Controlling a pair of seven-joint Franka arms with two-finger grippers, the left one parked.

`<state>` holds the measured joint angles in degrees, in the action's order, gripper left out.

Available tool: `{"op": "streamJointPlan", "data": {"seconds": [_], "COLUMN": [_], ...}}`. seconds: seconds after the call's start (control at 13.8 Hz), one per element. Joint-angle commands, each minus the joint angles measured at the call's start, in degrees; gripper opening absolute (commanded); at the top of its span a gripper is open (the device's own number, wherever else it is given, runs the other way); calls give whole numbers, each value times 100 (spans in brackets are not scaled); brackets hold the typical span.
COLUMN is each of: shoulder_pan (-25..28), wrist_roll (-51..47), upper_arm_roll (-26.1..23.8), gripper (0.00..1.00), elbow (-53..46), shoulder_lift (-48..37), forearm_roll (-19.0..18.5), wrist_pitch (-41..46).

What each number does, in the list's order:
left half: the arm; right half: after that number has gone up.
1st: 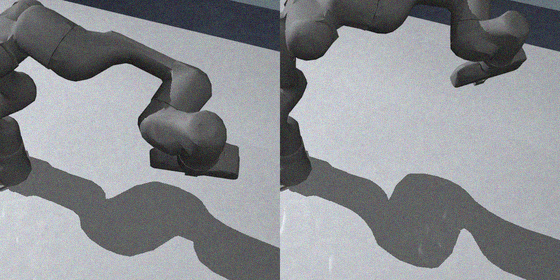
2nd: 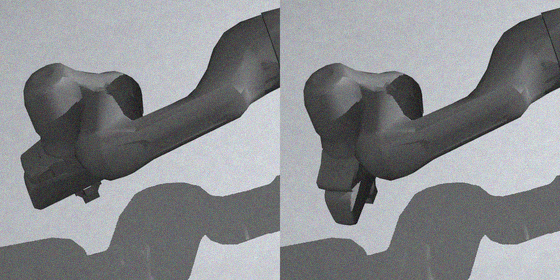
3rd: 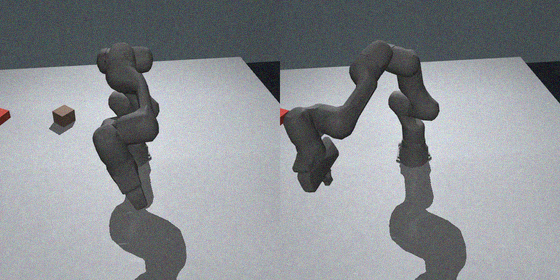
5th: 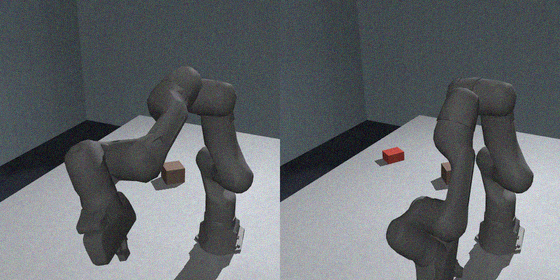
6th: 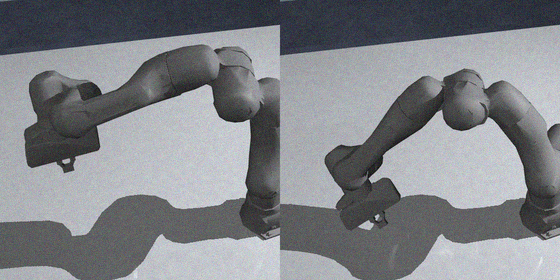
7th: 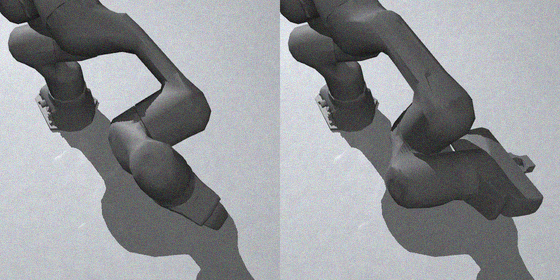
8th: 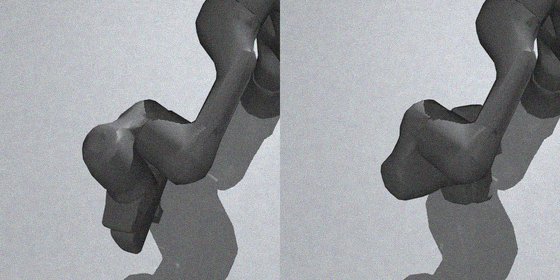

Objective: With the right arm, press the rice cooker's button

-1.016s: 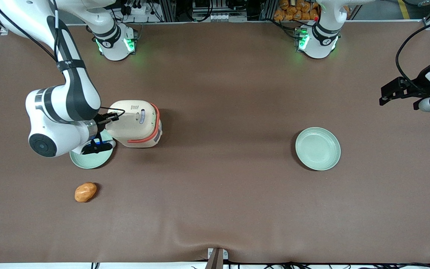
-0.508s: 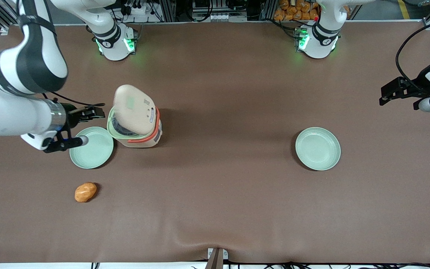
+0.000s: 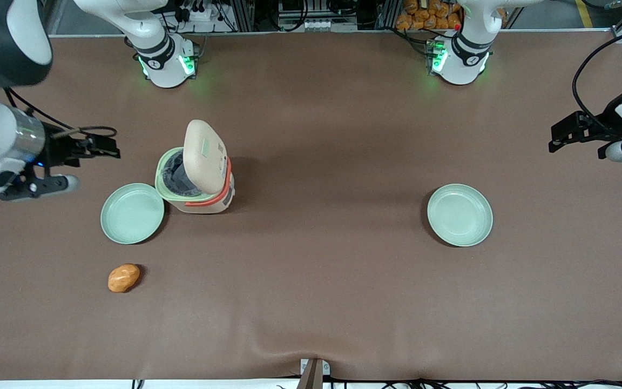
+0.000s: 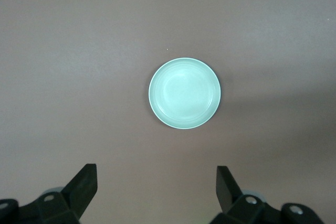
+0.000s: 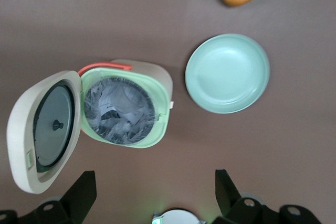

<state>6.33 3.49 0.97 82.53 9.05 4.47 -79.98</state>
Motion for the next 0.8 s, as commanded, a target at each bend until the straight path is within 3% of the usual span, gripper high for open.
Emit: {"op": "streamJointPlan", "data": {"seconds": [0.0, 0.29, 0.51, 0.73], "shoulder_pan": [-53, -79, -518, -545], "wrist_roll": [-7, -42, 2, -15], "upper_arm_roll": [-132, -124, -97, 17], "gripper": [100, 100, 100, 100], "elbow": [-237, -326, -194, 332], "shoulder_lift": [-211, -307, -439, -685], "forearm_roll": [-315, -807, -737, -694], "wrist_pitch": [18, -140, -333, -413]}}
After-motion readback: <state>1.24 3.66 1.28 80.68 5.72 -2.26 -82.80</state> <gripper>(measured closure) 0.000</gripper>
